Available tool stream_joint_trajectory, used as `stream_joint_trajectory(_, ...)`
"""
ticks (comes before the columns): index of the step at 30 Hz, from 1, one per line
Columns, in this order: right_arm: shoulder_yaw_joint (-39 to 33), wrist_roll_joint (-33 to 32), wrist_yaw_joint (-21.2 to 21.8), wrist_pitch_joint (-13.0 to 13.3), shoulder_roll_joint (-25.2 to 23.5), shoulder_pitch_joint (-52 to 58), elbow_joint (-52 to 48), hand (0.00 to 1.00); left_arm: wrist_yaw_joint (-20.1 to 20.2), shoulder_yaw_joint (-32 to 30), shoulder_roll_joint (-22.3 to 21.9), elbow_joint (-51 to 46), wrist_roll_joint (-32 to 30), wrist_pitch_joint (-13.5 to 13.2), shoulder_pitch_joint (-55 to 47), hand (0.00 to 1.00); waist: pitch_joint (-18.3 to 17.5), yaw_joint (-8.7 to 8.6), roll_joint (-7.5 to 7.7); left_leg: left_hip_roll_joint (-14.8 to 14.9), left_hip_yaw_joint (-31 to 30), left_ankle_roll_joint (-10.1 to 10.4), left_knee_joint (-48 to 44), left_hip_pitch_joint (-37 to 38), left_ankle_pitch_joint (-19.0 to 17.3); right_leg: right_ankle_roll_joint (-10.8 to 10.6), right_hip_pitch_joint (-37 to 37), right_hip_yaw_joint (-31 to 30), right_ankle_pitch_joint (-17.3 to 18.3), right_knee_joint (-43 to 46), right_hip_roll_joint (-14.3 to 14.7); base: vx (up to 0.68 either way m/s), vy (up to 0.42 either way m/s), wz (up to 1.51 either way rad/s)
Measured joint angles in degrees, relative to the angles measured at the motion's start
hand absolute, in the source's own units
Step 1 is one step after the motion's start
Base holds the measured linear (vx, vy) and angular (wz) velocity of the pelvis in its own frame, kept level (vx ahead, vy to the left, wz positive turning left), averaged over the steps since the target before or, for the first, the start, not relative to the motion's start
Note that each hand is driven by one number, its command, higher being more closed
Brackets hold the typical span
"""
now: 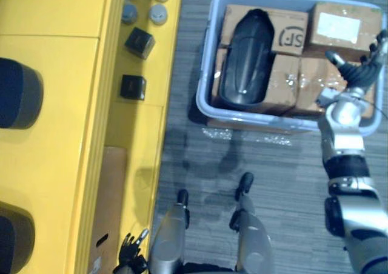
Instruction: Walk over and take plastic housings, then place them on the shelf
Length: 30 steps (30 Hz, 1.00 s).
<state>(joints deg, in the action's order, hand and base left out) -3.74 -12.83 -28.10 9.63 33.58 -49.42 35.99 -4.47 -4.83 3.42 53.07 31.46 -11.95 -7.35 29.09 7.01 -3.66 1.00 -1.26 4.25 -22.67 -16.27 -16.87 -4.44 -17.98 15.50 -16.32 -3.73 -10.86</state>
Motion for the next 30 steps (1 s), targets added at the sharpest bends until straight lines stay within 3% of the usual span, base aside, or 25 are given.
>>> stream_joint_trajectory(2, 2.14, -0.48, 2.23, -1.48, 1.26, -1.87, 1.63, 0.00, 0.05, 1.11, -0.04, 0.13, 0.04, -0.07, 0.58, 0.00, 0.46, 0.41, -0.88, -0.17, -0.09, -0.07, -0.02, 0.03, 0.04, 0.00, -0.01, 0.16, 0.01, 0.47, -0.25, 0.00, 0.024, 0.04)
stream_joint_trajectory(8, 4.53, -3.00, 7.08, -5.61, 1.71, -4.53, 6.92, 0.00, 0.44, 1.64, -0.03, 0.15, 0.16, -0.19, 0.63, 0.00, 0.45, 1.63, -1.21, -0.23, -0.54, -0.19, -0.07, 0.13, 0.12, 0.04, -0.04, 0.42, 0.07, 1.04, -0.41, 0.00, 0.001, 0.01)
stream_joint_trajectory(12, 6.84, -4.50, 10.62, -9.23, 3.29, -8.33, 12.41, 0.00, 1.01, 3.62, -0.12, 0.75, 0.16, -0.41, 0.92, 0.00, 1.15, 2.03, -2.95, -0.70, -1.41, -0.78, -0.03, -0.10, 0.60, 0.14, -0.07, 1.71, 0.18, 1.74, -1.23, -0.03, 0.008, 0.13)
stream_joint_trajectory(15, 8.24, -4.49, 12.86, -10.90, 4.41, -9.55, 14.94, 0.00, 1.20, 3.93, -0.93, 2.31, 0.17, -0.52, 1.35, 0.00, 0.96, 2.96, -4.21, -1.01, -1.52, -0.86, -0.03, -0.83, 0.97, 0.14, -0.78, 1.89, 0.17, 2.10, -1.73, -0.03, 0.010, 0.06)
stream_joint_trajectory(23, 10.82, -4.18, 15.90, -13.65, 5.62, -12.76, 19.32, 0.00, 2.20, 6.21, -0.50, 2.96, 2.11, -1.97, 1.35, 0.00, 0.99, 3.82, -4.39, -1.41, -2.63, -0.51, 0.01, -1.90, 1.88, 0.14, -1.19, 3.31, 0.18, 2.18, -2.22, -0.03, -0.012, 0.07)
stream_joint_trajectory(27, 13.00, -1.30, 17.05, -15.20, 7.33, -15.19, 20.85, 0.00, 2.96, 7.90, -0.53, 3.45, 2.45, -2.50, 1.35, 0.00, 0.82, 5.00, -5.49, -1.53, -3.01, -0.42, 0.04, -3.01, 2.39, 0.16, -1.85, 4.04, 0.21, 2.21, -2.43, -0.03, -0.017, 0.09)
stream_joint_trajectory(28, 13.03, 0.38, 17.05, -15.88, 7.72, -16.20, 20.98, 1.00, 3.03, 8.12, -0.58, 3.55, 2.44, -2.56, 1.35, 0.00, 0.82, 5.01, -5.77, -1.65, -3.08, -0.37, 0.06, -3.66, 2.67, 0.16, -2.28, 4.60, 0.21, 2.19, -2.61, -0.03, -0.022, 0.12)
stream_joint_trajectory(30, 14.98, 2.83, 17.18, -17.44, 8.74, -16.56, 20.98, 1.00, 3.05, 8.38, -0.60, 4.14, 2.44, -2.60, 1.36, 0.00, 0.79, 5.29, -5.85, -1.57, -3.20, -0.15, 0.15, -3.79, 2.92, 0.17, -2.43, 4.73, 0.21, 2.20, -2.54, -0.01, -0.013, 0.04)
